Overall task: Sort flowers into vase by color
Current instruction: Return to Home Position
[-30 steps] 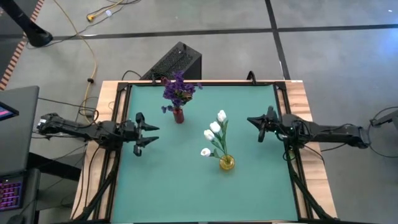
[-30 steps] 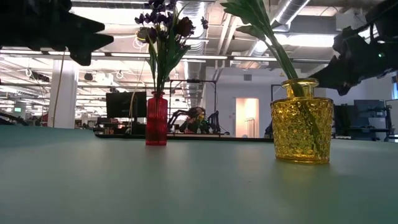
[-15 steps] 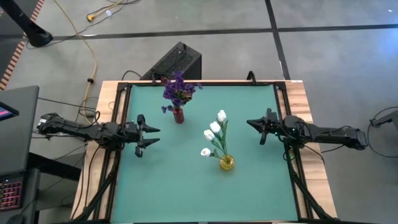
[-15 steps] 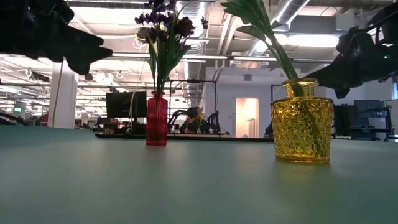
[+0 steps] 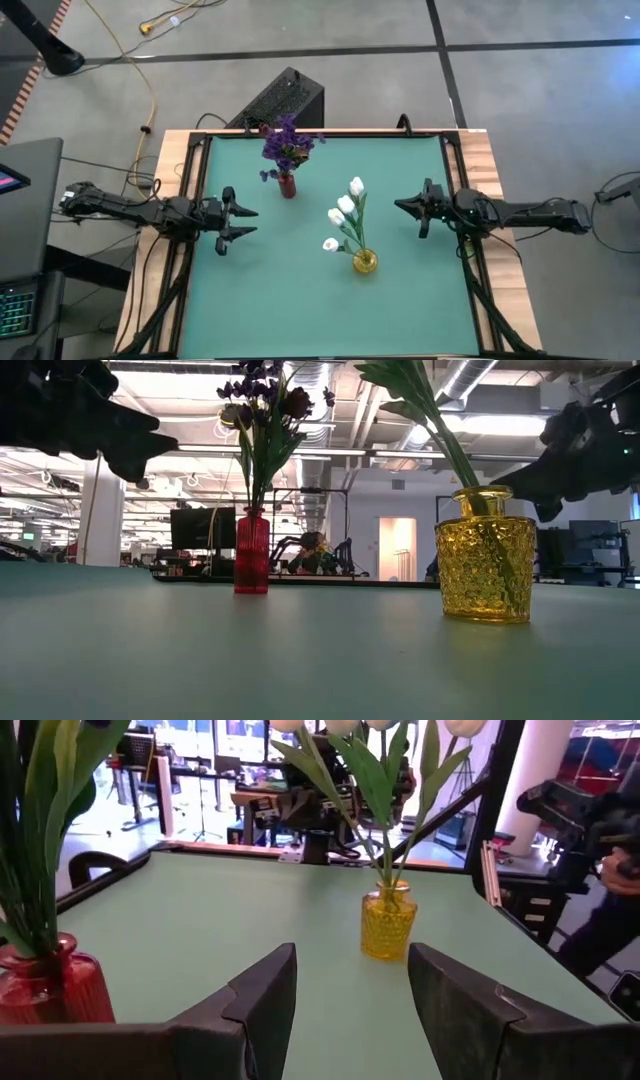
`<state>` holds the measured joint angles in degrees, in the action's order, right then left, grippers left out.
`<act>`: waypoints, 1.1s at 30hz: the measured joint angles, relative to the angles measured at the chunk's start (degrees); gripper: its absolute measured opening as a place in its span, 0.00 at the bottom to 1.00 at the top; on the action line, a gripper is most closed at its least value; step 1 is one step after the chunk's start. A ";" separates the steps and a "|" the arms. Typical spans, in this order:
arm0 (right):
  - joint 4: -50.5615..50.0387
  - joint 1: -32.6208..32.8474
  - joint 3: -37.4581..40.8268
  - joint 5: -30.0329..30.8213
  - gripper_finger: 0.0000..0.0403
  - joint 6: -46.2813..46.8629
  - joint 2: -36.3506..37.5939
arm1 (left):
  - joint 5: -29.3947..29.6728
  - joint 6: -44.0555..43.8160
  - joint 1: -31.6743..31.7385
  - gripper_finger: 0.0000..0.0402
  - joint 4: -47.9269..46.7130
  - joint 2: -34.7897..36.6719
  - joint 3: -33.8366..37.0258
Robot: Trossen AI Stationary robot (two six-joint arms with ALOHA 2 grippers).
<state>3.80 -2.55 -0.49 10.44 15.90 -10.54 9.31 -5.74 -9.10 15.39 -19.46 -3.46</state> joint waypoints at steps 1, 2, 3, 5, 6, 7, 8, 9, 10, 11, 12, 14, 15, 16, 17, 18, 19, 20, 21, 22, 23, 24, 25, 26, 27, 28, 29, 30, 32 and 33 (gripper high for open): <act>1.51 0.57 0.02 0.01 0.05 -1.60 -0.23 | -0.02 0.15 0.00 0.45 0.06 0.00 0.00; 2.52 1.09 0.02 -0.16 0.05 -2.59 -0.40 | -0.04 0.40 0.00 0.45 0.18 0.00 0.00; 2.50 1.63 0.02 -0.36 0.05 -3.39 -0.36 | -0.07 0.68 0.00 0.45 0.25 0.00 0.00; 2.77 2.42 0.02 -0.48 0.05 -4.53 -0.35 | -0.49 1.48 0.00 0.45 0.63 0.00 0.00; 2.28 2.74 0.02 -0.72 0.05 -5.09 -0.40 | -0.65 2.08 0.00 0.45 0.88 -0.01 0.00; 1.89 3.07 0.04 -0.73 0.05 -5.64 -0.40 | -0.69 2.64 0.00 0.45 0.99 0.00 0.00; 1.52 3.34 0.04 -0.75 0.05 -6.23 -0.38 | -0.50 3.40 0.00 0.45 1.00 0.00 0.00; 0.73 3.52 0.04 -0.75 0.05 -6.89 -0.34 | 0.18 3.98 -0.02 0.45 0.89 0.00 0.00; -0.03 3.82 0.04 -0.71 0.06 -7.23 -0.36 | 1.15 4.46 0.00 0.45 0.67 0.00 0.00; -0.42 3.93 0.04 -0.66 0.07 -7.36 -0.42 | 2.14 4.69 0.00 0.45 0.37 0.00 0.00; -0.57 4.12 0.06 -0.62 0.08 -7.34 -0.42 | 3.05 5.12 0.00 0.45 0.03 0.00 0.00; -0.69 4.08 0.06 -0.58 0.10 -7.36 -0.38 | 4.65 5.71 0.00 0.45 -0.55 0.00 0.00; -0.76 4.06 0.06 -0.33 0.11 -7.36 -0.39 | 5.32 5.75 0.00 0.45 -0.60 0.00 0.00; -0.79 4.06 0.07 -0.17 0.12 -7.36 -0.40 | 5.94 5.76 0.00 0.45 -0.61 0.00 0.00; -0.79 4.06 0.08 -0.16 0.13 -7.36 -0.40 | 6.19 5.80 0.00 0.45 -0.64 0.00 0.00; -0.79 4.06 0.08 -0.14 0.13 -7.36 -0.38 | 6.26 5.97 0.00 0.45 -0.69 0.00 0.00; -0.81 4.06 0.08 -0.14 0.13 -7.36 -0.38 | 6.24 6.08 0.00 0.45 -0.78 0.00 0.00; -0.89 4.06 0.08 -0.14 0.13 -7.36 -0.40 | 6.24 6.17 0.00 0.45 -0.96 0.00 0.00; -0.94 4.06 0.08 -0.12 0.13 -7.36 -0.40 | 6.26 6.17 0.00 0.45 -1.21 0.00 0.00; -0.94 4.06 0.08 -0.12 0.13 -7.36 -0.38 | 6.38 6.17 -0.02 0.45 -1.50 -0.02 0.00; -0.95 4.06 0.08 -0.12 0.13 -7.36 -0.38 | 6.42 6.16 0.00 0.45 -1.83 -0.01 0.00; -0.99 4.06 0.10 -0.12 0.13 -7.36 -0.40 | 6.43 5.99 0.00 0.45 -2.24 0.00 -0.01; -1.01 4.04 0.10 -0.12 0.13 -7.36 -0.40 | 6.39 5.78 0.00 0.45 -2.85 0.00 -0.02; -1.01 4.04 0.10 -0.09 0.13 -7.36 -0.38 | 6.37 5.66 0.00 0.45 -3.50 0.00 -0.02; -1.01 4.04 0.10 -0.07 0.13 -7.36 -0.38 | 6.37 5.66 0.00 0.45 -4.04 -0.02 -0.02; -1.03 4.04 0.10 -0.07 0.13 -7.36 -0.40 | 6.38 5.64 0.00 0.45 -4.38 -0.02 -0.02; -1.05 4.04 0.12 -0.07 0.13 -7.36 -0.40 | 6.37 5.39 0.00 0.45 -4.47 -0.02 -0.02; -1.07 4.04 0.12 -0.07 0.13 -7.36 -0.39 | 6.37 5.19 0.00 0.45 -4.46 0.00 -0.02; -1.11 4.04 0.12 -0.06 0.14 -7.36 -0.40 | 5.53 7.32 0.00 0.45 -4.24 -0.02 -0.02; -1.15 4.04 0.12 -0.07 0.14 -7.36 -0.40 | 4.86 8.90 0.00 0.45 -3.78 0.00 -0.02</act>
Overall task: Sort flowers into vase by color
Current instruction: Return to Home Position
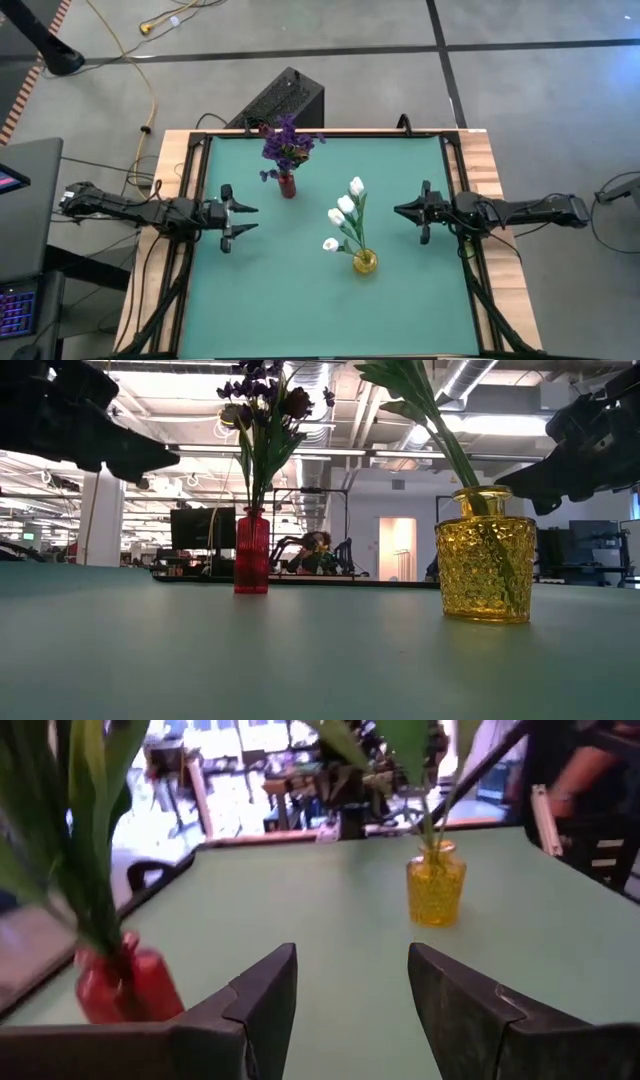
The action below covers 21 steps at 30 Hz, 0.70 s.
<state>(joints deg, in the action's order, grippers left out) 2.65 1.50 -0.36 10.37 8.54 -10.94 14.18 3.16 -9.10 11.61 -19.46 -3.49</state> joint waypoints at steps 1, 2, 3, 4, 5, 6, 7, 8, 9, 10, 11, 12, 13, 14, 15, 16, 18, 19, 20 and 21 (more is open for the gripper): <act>-0.02 0.00 0.00 0.02 0.14 0.00 0.02 | -0.25 0.82 -0.01 0.45 0.78 0.00 0.00; -0.02 0.00 0.00 0.02 0.14 0.02 0.02 | -0.35 0.99 -0.04 0.45 1.50 0.00 0.00; -0.02 0.00 0.00 0.02 0.14 0.02 0.00 | -0.36 1.05 -0.02 0.45 2.03 0.02 0.00; -0.02 0.00 0.00 0.02 0.14 0.02 0.00 | -0.37 1.12 -0.02 0.45 2.43 0.03 0.00; -0.02 0.00 0.00 0.03 0.14 0.02 0.00 | -0.37 1.12 -0.02 0.45 2.50 0.02 0.00; -0.02 0.00 0.00 0.04 0.14 0.02 0.02 | -0.51 1.14 -0.02 0.45 2.50 0.02 0.00; -0.04 0.00 0.00 0.04 0.14 0.01 0.00 | -0.90 1.18 -0.02 0.45 2.62 0.12 0.00; -0.04 0.00 0.00 0.04 0.14 0.02 0.01 | -1.55 1.26 -0.02 0.45 2.69 0.40 0.00; -0.04 0.00 0.02 0.04 0.14 0.02 0.00 | -2.49 1.21 -0.02 0.45 2.68 0.83 0.00; -0.04 0.00 0.02 0.04 0.14 0.02 0.01 | -3.57 1.09 -0.02 0.45 2.70 1.42 0.00; -0.04 0.00 0.02 0.04 0.14 0.02 0.00 | -4.74 0.90 -0.02 0.45 2.74 2.30 0.00; -0.04 0.00 0.02 0.07 0.14 0.02 0.00 | -5.64 0.88 -0.02 0.45 2.76 3.34 0.00; -0.04 0.00 0.02 0.07 0.14 0.02 0.00 | -6.03 0.86 -0.02 0.45 2.76 4.38 0.00; -0.04 0.00 0.02 0.07 0.14 0.02 0.01 | -6.03 0.86 -0.02 0.45 2.70 5.45 0.00; -0.04 0.00 0.02 0.07 0.14 0.02 0.00 | -5.93 0.89 -0.02 0.45 2.67 6.45 0.00; -0.04 0.00 0.02 0.07 0.14 0.02 0.00 | -5.95 1.14 -0.02 0.45 2.65 7.28 0.00; -0.04 -0.01 0.02 0.08 0.14 0.02 0.01 | -6.06 1.27 0.00 0.45 2.09 8.67 0.00; -0.04 0.00 0.02 0.09 0.14 0.02 0.00 | -6.24 1.35 0.00 0.45 1.73 9.27 0.00; -0.04 -0.02 0.02 0.09 0.14 0.02 0.00 | -6.24 1.55 0.00 0.45 1.32 9.78 0.00; -0.06 -0.02 0.02 0.09 0.14 0.02 0.00 | -6.25 1.61 0.00 0.45 0.91 10.18 0.00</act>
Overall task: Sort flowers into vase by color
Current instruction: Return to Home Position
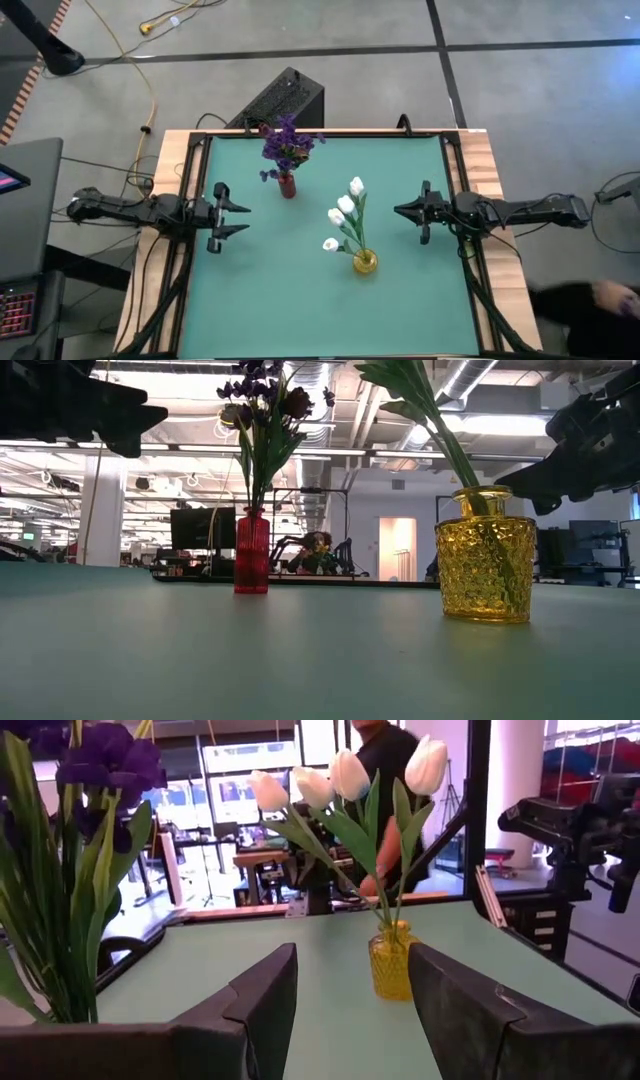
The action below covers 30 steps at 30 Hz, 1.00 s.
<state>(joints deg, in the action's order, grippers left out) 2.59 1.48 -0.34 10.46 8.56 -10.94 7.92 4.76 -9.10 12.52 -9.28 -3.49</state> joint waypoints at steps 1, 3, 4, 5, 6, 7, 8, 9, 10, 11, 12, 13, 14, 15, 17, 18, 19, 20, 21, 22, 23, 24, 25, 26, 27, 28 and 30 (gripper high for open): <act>0.00 0.00 0.00 0.00 0.14 0.00 0.02 | 0.00 0.05 0.00 0.45 -0.18 0.18 0.00; 0.01 0.00 0.02 0.00 0.14 0.00 0.00 | -0.04 0.20 0.00 0.45 -0.19 0.22 0.00; 0.00 0.01 0.02 0.00 0.14 0.00 0.00 | -0.04 0.46 0.00 0.45 -0.21 0.22 0.00; 0.00 0.00 0.02 0.00 0.14 0.00 0.00 | -0.07 0.63 0.00 0.45 -0.25 0.22 0.00; 0.00 0.00 0.02 0.00 0.14 0.00 0.00 | -0.13 0.61 0.00 0.45 -0.33 0.22 0.00; 0.00 0.00 0.02 0.00 0.14 0.00 0.00 | -0.13 0.62 0.00 0.45 -0.34 0.22 0.00; 0.00 0.00 0.02 0.00 0.14 0.00 0.00 | -0.13 0.63 0.00 0.45 -0.31 0.21 0.00; 0.00 0.00 0.02 0.00 0.14 0.00 0.00 | -0.12 0.63 0.00 0.45 -0.22 0.20 0.00; 0.00 0.00 0.02 0.01 0.14 0.00 0.00 | -0.11 0.60 0.00 0.45 -0.12 0.20 0.00; 0.00 0.00 0.02 0.02 0.14 0.00 0.00 | -0.11 0.60 0.00 0.45 -0.15 0.20 0.00; 0.00 0.00 0.02 0.02 0.14 0.00 0.00 | -0.11 0.58 0.00 0.45 -0.38 0.20 0.00; 0.00 0.00 0.02 0.02 0.14 0.00 0.00 | -0.11 0.56 0.00 0.45 -0.71 0.20 0.00; 0.00 0.01 0.02 0.02 0.14 0.00 0.00 | -0.13 0.58 -0.02 0.45 -0.59 0.20 0.33; 0.00 0.00 0.02 0.02 0.14 0.00 0.00 | -0.10 0.56 -0.02 0.45 0.31 0.22 1.16; -0.05 0.00 0.02 0.02 0.14 0.00 0.00 | 0.26 0.13 -0.02 0.45 2.12 0.27 2.84; -0.07 0.00 0.02 0.02 0.14 0.00 0.00 | 0.72 0.49 -0.02 0.45 2.44 0.29 2.81; -0.07 0.00 0.02 0.04 0.14 0.02 0.02 | 0.84 1.12 -0.02 0.45 2.11 0.31 2.77; -0.07 0.00 0.02 0.04 0.14 0.00 0.02 | 0.96 1.74 -0.02 0.45 2.18 0.38 2.73; -0.07 0.00 0.02 0.04 0.14 0.01 0.01 | 0.94 2.00 -0.02 0.45 2.05 0.36 2.73; -0.07 0.00 0.02 0.04 0.14 0.01 0.01 | 0.96 2.03 -0.02 0.45 1.65 0.34 2.73; -0.07 0.00 0.02 0.04 0.14 0.00 0.02 | 0.95 2.01 -0.02 0.45 1.32 0.31 2.73; -0.07 0.00 0.02 0.04 0.14 0.01 0.02 | 0.94 2.00 -0.02 0.45 0.98 0.33 2.73; -0.07 0.00 0.02 0.04 0.14 0.01 0.00 | 0.96 2.00 -0.02 0.45 0.36 0.36 2.71; -0.07 0.00 0.02 0.04 0.14 0.02 0.02 | 0.96 2.00 -0.02 0.45 -0.64 0.37 2.71; -0.07 0.00 0.02 0.04 0.14 0.01 0.02 | 0.96 1.99 -0.02 0.45 -1.59 0.34 2.71; -0.07 0.00 0.02 0.04 0.14 0.01 0.01 | 0.96 2.02 -0.02 0.45 -2.44 0.31 2.71; -0.06 0.00 0.02 0.04 0.14 0.02 0.02 | 1.30 2.55 -0.02 0.45 -3.58 0.33 2.71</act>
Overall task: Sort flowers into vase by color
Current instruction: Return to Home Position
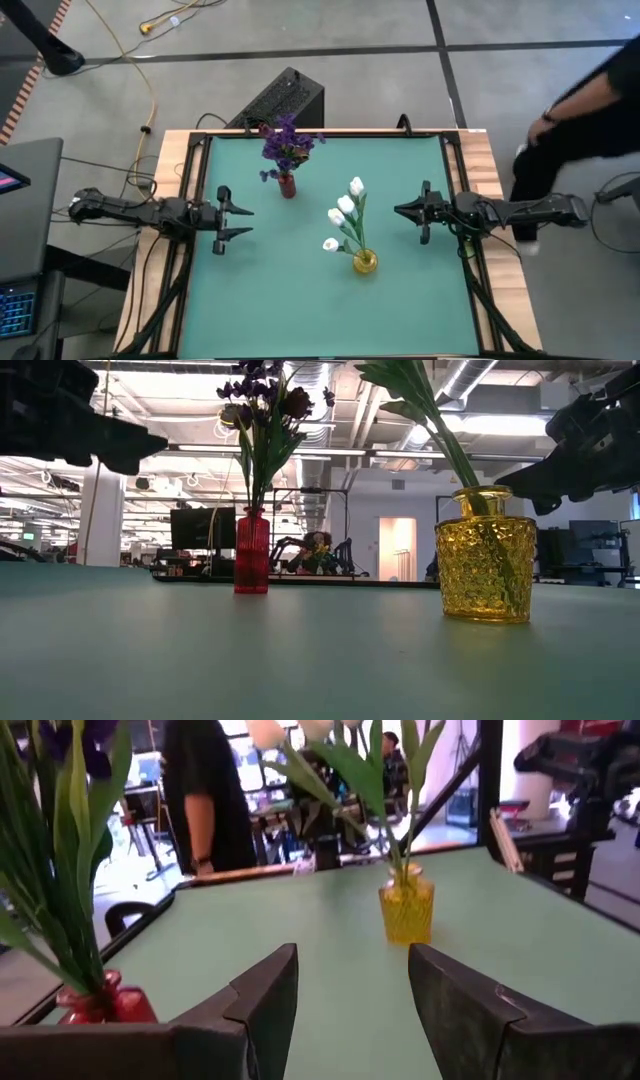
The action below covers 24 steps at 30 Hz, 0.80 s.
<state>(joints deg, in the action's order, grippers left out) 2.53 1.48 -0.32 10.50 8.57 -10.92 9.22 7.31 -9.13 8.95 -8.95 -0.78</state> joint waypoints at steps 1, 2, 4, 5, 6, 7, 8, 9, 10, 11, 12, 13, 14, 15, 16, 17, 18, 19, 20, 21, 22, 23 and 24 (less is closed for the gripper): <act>-0.01 0.00 0.00 0.00 0.14 0.00 0.00 | 0.35 0.11 0.00 0.45 -0.56 0.00 0.00; -0.01 0.00 0.00 0.00 0.14 -0.02 0.00 | 0.71 0.17 0.00 0.45 -1.26 0.00 0.00; 0.02 0.00 0.00 0.00 0.14 -0.02 0.00 | 1.22 0.18 0.00 0.45 -2.34 0.00 0.00; 0.02 0.00 0.00 0.00 0.14 -0.02 0.00 | 1.43 0.20 0.00 0.45 -2.98 0.02 0.00; 0.00 0.00 0.00 0.00 0.14 0.00 0.00 | 1.63 0.16 0.00 0.45 -3.47 0.02 0.00; 0.02 0.00 0.00 0.00 0.14 -0.02 0.00 | 1.62 -0.06 0.00 0.45 -4.12 0.00 0.00; 0.01 0.01 0.00 0.00 0.14 -0.02 0.00 | 1.63 -0.44 0.00 0.45 -4.53 0.00 0.00; 0.00 0.01 0.00 0.00 0.14 -0.02 0.00 | 1.62 -1.07 0.00 0.45 -4.74 0.00 0.00; 0.02 0.00 0.00 0.00 0.14 0.00 0.00 | 1.66 -2.05 0.00 0.45 -5.13 0.01 0.00; 0.01 0.00 0.00 0.00 0.14 -0.01 0.00 | 1.93 -3.18 0.00 0.45 -5.62 0.02 -0.01; 0.02 0.00 0.00 0.00 0.14 -0.02 -0.01 | 2.36 -4.36 0.00 0.45 -5.91 0.00 -0.01; 0.02 0.00 0.00 0.00 0.14 -0.01 0.00 | 2.96 -5.43 0.00 0.45 -6.07 -0.01 -0.02; 0.02 0.02 0.00 0.00 0.14 -0.02 0.00 | 3.56 -6.23 0.01 0.45 -6.11 0.00 -0.02; 0.02 0.00 0.00 0.00 0.14 0.00 0.00 | 3.97 -6.53 0.00 0.45 -6.05 0.00 -0.02; 0.02 0.00 0.00 0.00 0.14 -0.02 0.00 | 4.12 -6.51 0.02 0.45 -6.05 0.00 -0.02; 0.02 0.00 0.00 0.00 0.14 0.00 0.00 | 4.12 -6.47 0.02 0.45 -6.07 0.00 -0.02; 0.02 0.00 0.00 0.00 0.14 -0.02 0.00 | 4.10 -6.28 0.02 0.45 -6.07 0.00 -0.02; 0.02 0.00 0.00 0.00 0.14 -0.02 0.00 | 4.10 -6.25 0.02 0.45 -6.06 0.00 -0.02; 0.02 0.00 0.01 0.00 0.14 -0.01 0.00 | 4.10 -6.25 0.01 0.45 -6.07 0.00 -0.02; 0.02 0.00 0.01 0.00 0.14 -0.02 0.00 | 4.10 -6.27 0.02 0.45 -6.07 0.00 -0.02; 0.02 0.01 0.00 0.00 0.14 -0.02 0.00 | 4.11 -6.27 0.02 0.45 -6.07 0.00 -0.02; 0.02 0.00 0.00 0.00 0.14 -0.02 0.00 | 4.13 -6.27 0.02 0.45 -6.07 0.00 -0.02; 0.02 0.00 0.00 0.00 0.14 -0.02 0.00 | 4.14 -6.27 0.02 0.45 -6.07 0.00 -0.02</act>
<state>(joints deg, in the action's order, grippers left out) 2.55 1.48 -0.32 10.50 8.56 -10.92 13.37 1.04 -9.10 2.87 -8.95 -0.80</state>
